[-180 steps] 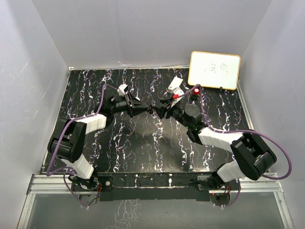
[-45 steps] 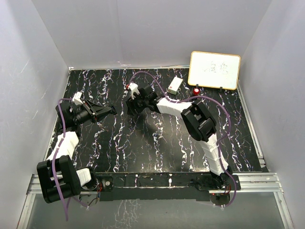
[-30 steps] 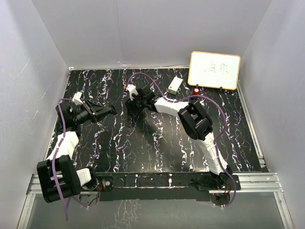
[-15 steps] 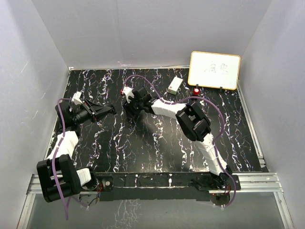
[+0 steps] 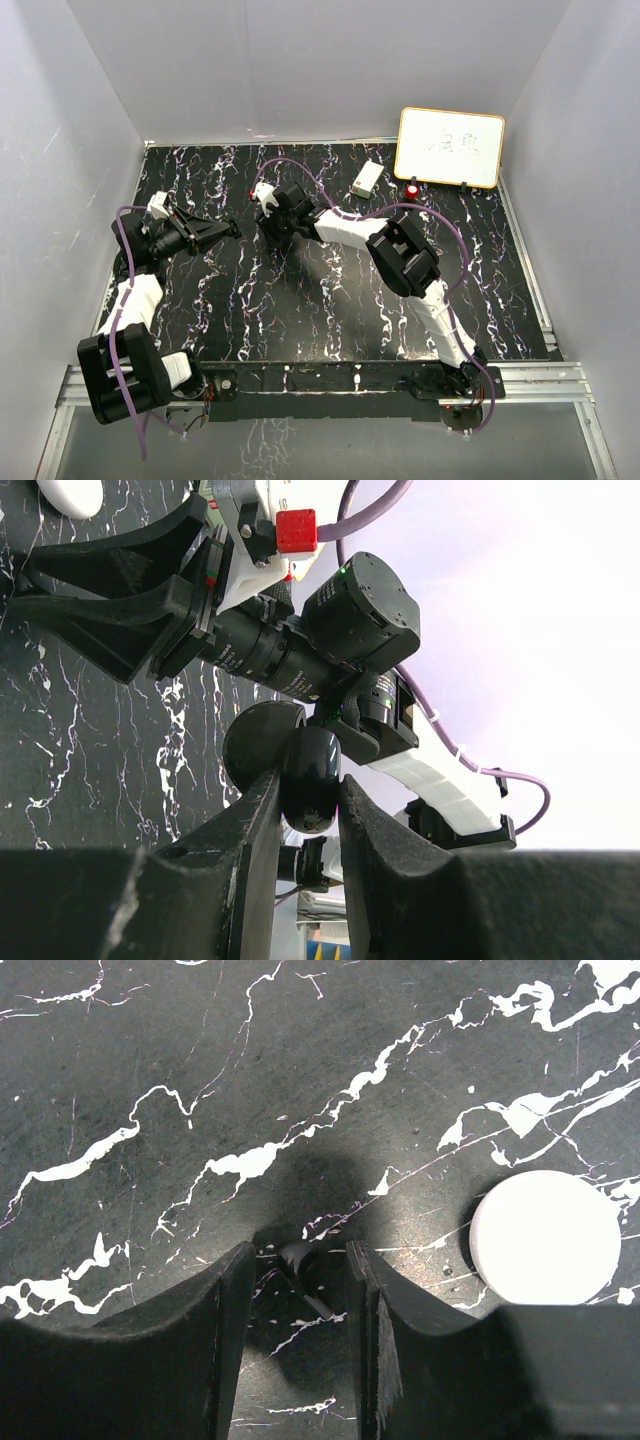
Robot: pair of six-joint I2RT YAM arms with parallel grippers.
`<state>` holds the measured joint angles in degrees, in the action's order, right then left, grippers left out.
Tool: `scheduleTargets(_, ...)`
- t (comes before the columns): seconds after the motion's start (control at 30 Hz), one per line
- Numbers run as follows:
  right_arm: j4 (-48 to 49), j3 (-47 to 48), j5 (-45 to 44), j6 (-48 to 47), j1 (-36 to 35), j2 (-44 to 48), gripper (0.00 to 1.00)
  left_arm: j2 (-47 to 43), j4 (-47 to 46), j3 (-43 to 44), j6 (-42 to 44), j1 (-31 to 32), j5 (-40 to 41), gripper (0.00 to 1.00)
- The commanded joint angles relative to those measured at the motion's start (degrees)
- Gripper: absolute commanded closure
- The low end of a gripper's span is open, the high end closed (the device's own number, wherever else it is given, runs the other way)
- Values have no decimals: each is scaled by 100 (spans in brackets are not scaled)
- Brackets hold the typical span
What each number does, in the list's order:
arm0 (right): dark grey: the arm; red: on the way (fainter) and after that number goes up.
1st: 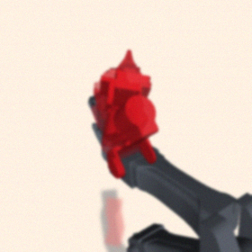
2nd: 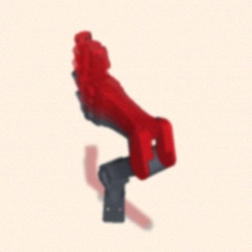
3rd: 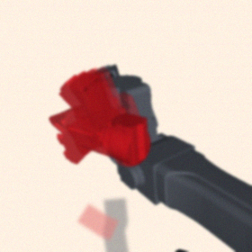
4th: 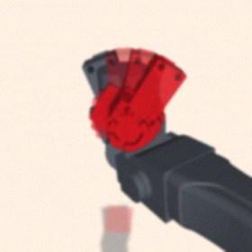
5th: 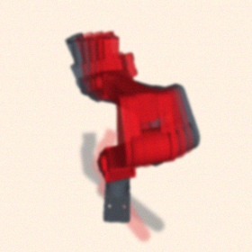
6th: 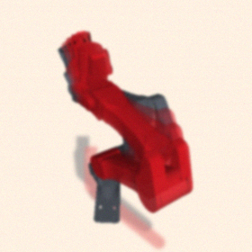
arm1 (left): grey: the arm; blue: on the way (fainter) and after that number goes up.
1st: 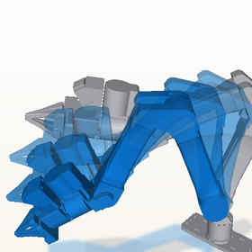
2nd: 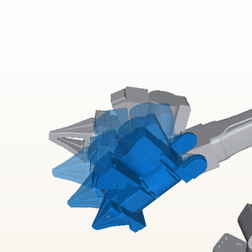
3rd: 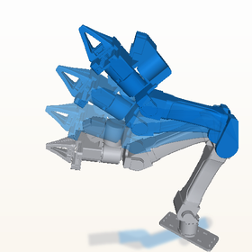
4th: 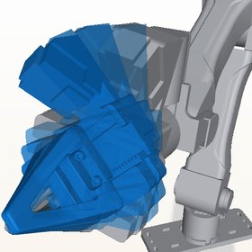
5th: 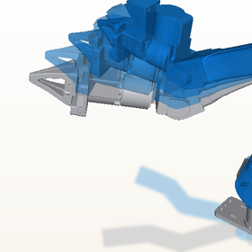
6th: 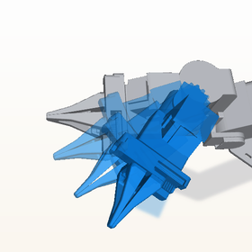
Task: Insert the wireless bluetooth earbuds into the charging case
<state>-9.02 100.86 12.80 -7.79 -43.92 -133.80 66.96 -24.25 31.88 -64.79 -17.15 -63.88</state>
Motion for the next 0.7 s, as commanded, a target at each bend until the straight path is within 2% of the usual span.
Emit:
scheduleTargets(0.0,-96,127,-205,-91,-41,-131,64,-186,5,172,-213,-70,-245,100)
scheduleTargets(0.47,-37,64,-239,-84,-41,-70,81,-192,2,143,-209,-161,-282,100)
scheduleTargets(0.67,410,-248,43,229,37,218,86,-174,-10,110,-203,-188,-291,100)
